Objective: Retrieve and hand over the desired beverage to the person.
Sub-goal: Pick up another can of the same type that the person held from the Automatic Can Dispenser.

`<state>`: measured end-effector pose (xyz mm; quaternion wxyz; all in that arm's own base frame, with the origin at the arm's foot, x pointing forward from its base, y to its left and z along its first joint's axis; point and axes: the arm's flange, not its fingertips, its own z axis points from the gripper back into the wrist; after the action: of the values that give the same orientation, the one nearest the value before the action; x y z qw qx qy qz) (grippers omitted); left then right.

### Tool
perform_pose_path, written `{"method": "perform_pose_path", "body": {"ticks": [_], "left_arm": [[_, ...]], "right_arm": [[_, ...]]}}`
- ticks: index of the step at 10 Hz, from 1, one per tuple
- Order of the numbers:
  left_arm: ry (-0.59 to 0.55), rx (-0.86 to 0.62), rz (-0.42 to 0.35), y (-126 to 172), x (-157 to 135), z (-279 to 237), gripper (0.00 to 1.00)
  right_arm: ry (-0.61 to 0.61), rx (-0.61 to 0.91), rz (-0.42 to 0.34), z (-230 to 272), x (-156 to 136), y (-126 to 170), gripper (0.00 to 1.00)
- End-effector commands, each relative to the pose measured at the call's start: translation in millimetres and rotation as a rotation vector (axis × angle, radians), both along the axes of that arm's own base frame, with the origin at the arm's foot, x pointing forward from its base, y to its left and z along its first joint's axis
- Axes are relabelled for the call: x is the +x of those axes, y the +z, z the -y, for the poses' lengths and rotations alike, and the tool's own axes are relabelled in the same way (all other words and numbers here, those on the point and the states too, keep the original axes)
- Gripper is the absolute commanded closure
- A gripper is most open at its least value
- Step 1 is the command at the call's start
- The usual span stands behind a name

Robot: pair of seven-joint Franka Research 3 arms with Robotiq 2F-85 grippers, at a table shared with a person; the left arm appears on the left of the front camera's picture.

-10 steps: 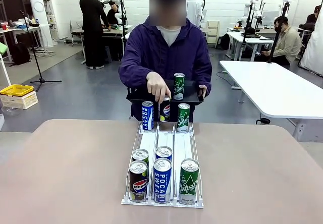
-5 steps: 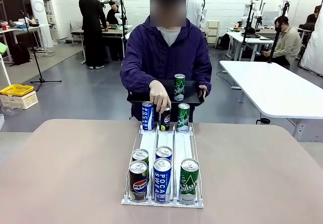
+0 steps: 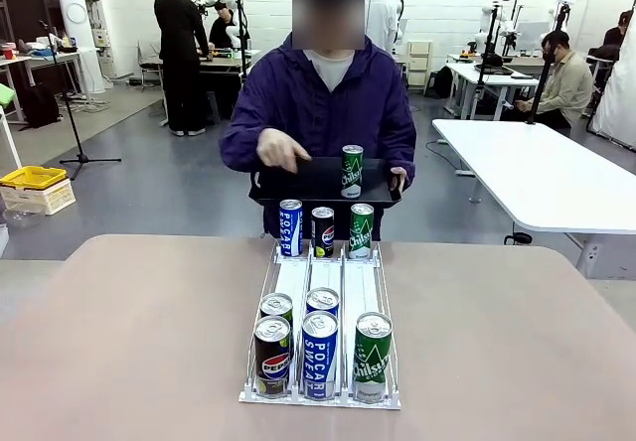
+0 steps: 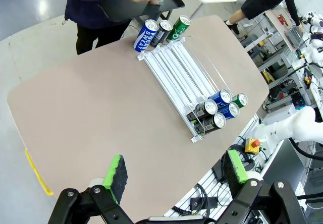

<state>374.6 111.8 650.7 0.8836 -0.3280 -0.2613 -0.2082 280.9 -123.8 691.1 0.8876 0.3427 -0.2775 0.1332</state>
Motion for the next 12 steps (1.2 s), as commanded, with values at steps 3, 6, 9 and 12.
{"method": "perform_pose_path", "body": {"ticks": [3, 6, 9, 12], "left_arm": [[-0.012, -0.017, 0.014, 1, 0, -1, 0.00], [0.000, 0.000, 0.000, 0, 0, 0, 0.00], [-0.234, 0.228, -0.125, -12, -22, 103, 0.00], [0.016, 0.459, -0.318, -58, -61, 212, 0.00]], "right_arm": [[0.018, 0.016, 0.005, 0, 1, -1, 0.00], [0.018, 0.016, 0.005, 0, 1, -1, 0.00], [0.018, 0.016, 0.005, 0, 1, -1, 0.00], [0.018, 0.016, 0.005, 0, 1, -1, 0.00]]}}
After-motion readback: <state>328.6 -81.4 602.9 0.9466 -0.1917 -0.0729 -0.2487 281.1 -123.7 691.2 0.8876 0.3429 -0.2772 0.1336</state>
